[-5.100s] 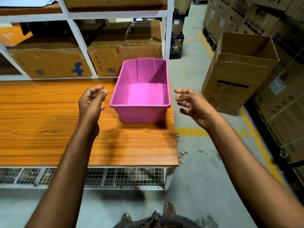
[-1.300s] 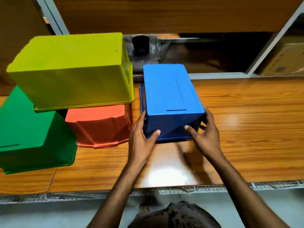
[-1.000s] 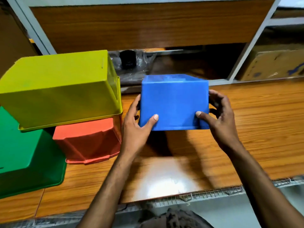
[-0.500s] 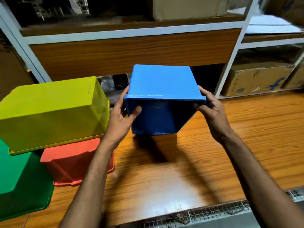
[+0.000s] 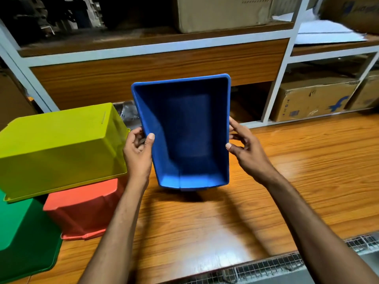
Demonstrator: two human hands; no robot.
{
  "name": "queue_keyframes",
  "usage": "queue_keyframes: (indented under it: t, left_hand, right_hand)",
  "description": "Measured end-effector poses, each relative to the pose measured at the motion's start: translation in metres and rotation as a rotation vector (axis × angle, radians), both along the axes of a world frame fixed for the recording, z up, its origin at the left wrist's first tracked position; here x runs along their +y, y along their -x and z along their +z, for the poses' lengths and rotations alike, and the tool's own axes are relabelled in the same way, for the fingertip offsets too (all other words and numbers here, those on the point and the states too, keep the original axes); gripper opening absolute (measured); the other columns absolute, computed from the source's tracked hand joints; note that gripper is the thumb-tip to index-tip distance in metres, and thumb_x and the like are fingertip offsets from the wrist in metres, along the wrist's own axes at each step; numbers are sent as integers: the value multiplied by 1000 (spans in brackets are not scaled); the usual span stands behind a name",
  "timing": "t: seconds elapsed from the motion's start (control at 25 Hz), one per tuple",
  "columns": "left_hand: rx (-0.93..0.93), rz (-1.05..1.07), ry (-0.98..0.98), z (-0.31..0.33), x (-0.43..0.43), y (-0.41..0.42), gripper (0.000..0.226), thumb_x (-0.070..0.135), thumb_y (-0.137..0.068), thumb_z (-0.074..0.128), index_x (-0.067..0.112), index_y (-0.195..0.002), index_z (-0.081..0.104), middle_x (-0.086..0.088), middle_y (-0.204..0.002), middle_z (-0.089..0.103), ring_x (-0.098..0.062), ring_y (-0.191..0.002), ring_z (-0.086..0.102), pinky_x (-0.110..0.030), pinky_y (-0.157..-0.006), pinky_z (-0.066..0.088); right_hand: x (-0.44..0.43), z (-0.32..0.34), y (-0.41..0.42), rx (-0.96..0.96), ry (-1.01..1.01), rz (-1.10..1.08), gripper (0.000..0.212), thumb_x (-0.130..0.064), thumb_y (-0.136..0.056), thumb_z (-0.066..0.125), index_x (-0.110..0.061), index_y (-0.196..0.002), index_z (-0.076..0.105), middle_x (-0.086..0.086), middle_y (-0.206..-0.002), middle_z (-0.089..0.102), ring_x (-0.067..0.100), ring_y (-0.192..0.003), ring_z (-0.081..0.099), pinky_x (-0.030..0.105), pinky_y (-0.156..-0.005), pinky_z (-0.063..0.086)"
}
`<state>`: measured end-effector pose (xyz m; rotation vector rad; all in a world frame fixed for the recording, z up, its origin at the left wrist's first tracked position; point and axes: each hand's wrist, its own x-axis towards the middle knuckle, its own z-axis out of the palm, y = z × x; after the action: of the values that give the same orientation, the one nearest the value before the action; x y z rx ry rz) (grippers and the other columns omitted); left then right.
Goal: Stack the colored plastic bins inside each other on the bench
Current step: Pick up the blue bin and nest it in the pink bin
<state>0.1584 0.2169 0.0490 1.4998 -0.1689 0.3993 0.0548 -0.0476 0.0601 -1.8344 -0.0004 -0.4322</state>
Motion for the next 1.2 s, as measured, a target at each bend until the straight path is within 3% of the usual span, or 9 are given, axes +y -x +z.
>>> queue_keyframes:
  t: [0.16, 0.32, 0.56, 0.68, 0.8, 0.92, 1.04, 1.12, 1.2]
  left_hand:
    - [132, -104, 85, -8, -3, -8, 29, 2, -96, 64, 25, -112, 65, 5, -103, 72, -7, -95, 66, -29, -91, 51]
    - [260, -273, 61, -21, -8, 3, 42, 2, -99, 59, 19, -138, 58, 14, -108, 76, -3, -96, 71, -20, -78, 57]
    - [340, -330, -12, -36, -16, 23, 43, 10, -100, 60, 18, -142, 56, 2, -121, 72, -12, -101, 70, -21, -76, 59]
    - [323, -257, -9, -35, -20, 30, 42, 7, -99, 61, 16, -140, 55, 4, -115, 70, -11, -96, 70, -19, -70, 58]
    - [308, -186, -28, -25, -26, 36, 43, 4, -98, 61, 16, -139, 53, 3, -112, 66, -1, -88, 67, -15, -70, 55]
    - [325, -181, -57, -9, -29, 45, 51, -6, -92, 60, 23, -134, 57, -2, -123, 65, -8, -100, 67, -22, -77, 56]
    - [463, -311, -190, 2, -16, 57, 81, -4, -83, 63, 50, -141, 51, 7, -140, 60, -20, -121, 62, -48, -100, 54]
    - [521, -387, -235, 11, -12, 71, 85, -2, -84, 64, 62, -137, 48, 2, -136, 60, -21, -119, 63, -56, -101, 50]
    - [513, -380, -218, 21, -17, 85, 82, -3, -88, 67, 57, -140, 49, -10, -128, 59, -14, -108, 65, -51, -98, 54]
  right_hand:
    - [-1, 29, 19, -30, -73, 34, 72, 11, -89, 68, -33, -145, 57, -1, -133, 64, 22, -114, 64, 37, -93, 61]
    - [-1, 41, 30, -5, -212, 29, 65, 12, -85, 72, -22, -140, 60, 4, -125, 68, 11, -97, 63, 33, -94, 58]
    - [1, 33, 41, 75, -371, -39, 55, 13, -86, 69, -7, -137, 63, 3, -109, 68, 14, -93, 60, 24, -87, 58]
    - [-3, 24, 50, 131, -434, -12, 51, 5, -91, 69, -16, -137, 65, 2, -98, 63, 14, -93, 60, 24, -83, 54]
    - [-15, 15, 59, 259, -336, 63, 62, -5, -95, 69, -39, -144, 56, 3, -106, 54, 15, -94, 55, 32, -77, 49]
    - [-30, 10, 61, 303, -372, 87, 72, 4, -91, 69, -44, -142, 54, 5, -110, 49, 12, -92, 56, 27, -70, 53]
    - [-47, 1, 58, 287, -489, 136, 70, 9, -86, 71, -37, -137, 60, 10, -112, 53, 22, -97, 58, 33, -76, 57]
    - [-60, -8, 55, 312, -488, 137, 65, 7, -84, 73, -32, -135, 62, 19, -118, 57, 26, -102, 58, 40, -83, 55]
    - [-72, -17, 52, 341, -473, 105, 58, 9, -88, 68, -27, -133, 62, 25, -128, 61, 24, -103, 63, 40, -83, 55]
